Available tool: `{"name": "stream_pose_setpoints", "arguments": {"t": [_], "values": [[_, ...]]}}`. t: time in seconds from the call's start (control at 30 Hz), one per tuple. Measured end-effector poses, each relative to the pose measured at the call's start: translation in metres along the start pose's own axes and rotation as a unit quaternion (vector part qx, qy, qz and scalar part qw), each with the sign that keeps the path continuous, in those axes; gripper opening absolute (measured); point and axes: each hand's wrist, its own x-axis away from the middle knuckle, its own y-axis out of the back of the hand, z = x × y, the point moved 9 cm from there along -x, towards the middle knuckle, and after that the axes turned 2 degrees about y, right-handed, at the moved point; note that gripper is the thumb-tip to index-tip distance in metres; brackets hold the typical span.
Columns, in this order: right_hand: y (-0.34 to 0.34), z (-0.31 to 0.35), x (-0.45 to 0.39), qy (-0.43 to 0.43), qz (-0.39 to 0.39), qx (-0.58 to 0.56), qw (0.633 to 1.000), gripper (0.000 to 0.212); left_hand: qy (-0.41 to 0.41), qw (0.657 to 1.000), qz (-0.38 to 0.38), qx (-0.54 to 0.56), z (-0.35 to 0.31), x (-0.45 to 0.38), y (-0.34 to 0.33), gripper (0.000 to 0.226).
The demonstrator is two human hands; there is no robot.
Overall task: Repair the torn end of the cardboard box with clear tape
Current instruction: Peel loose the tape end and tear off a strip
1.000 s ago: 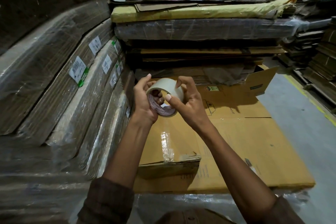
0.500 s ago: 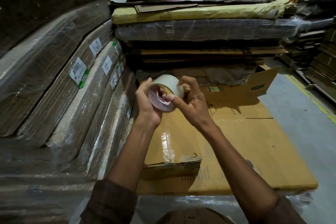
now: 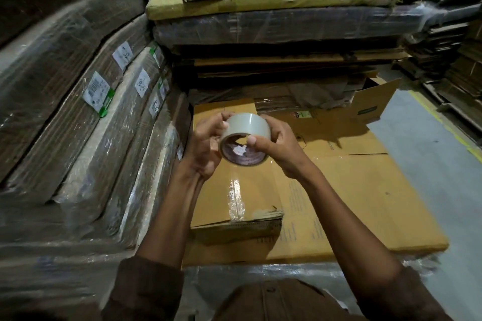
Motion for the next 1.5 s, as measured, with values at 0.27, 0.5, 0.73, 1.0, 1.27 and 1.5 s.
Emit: {"name": "stream_pose_setpoints", "arguments": {"t": [0.27, 0.5, 0.73, 1.0, 1.27, 1.5], "values": [[0.006, -0.006, 0.018, -0.027, 0.115, 0.171, 0.978, 0.038, 0.001, 0.955, 0.102, -0.279, 0.008, 0.012, -0.037, 0.011], [0.044, -0.019, 0.019, -0.023, -0.05, -0.024, 0.998, 0.092, -0.029, 0.998, 0.045, -0.032, 0.025, 0.009, -0.038, 0.012], [0.069, -0.036, 0.029, -0.079, -0.121, 0.01, 0.989, 0.092, -0.036, 0.989, 0.054, -0.133, 0.045, 0.018, -0.063, 0.022], [0.07, -0.027, 0.029, -0.055, -0.04, 0.123, 0.99, 0.076, -0.01, 0.977, 0.04, -0.21, 0.054, 0.019, -0.065, 0.015], [0.078, -0.023, 0.026, -0.074, -0.058, 0.025, 0.995, 0.061, -0.007, 0.984, 0.072, -0.161, 0.051, 0.018, -0.081, 0.025], [0.088, -0.023, 0.024, -0.082, -0.098, -0.032, 0.991, 0.057, -0.019, 0.988, 0.062, -0.138, 0.045, 0.015, -0.086, 0.023]]}}
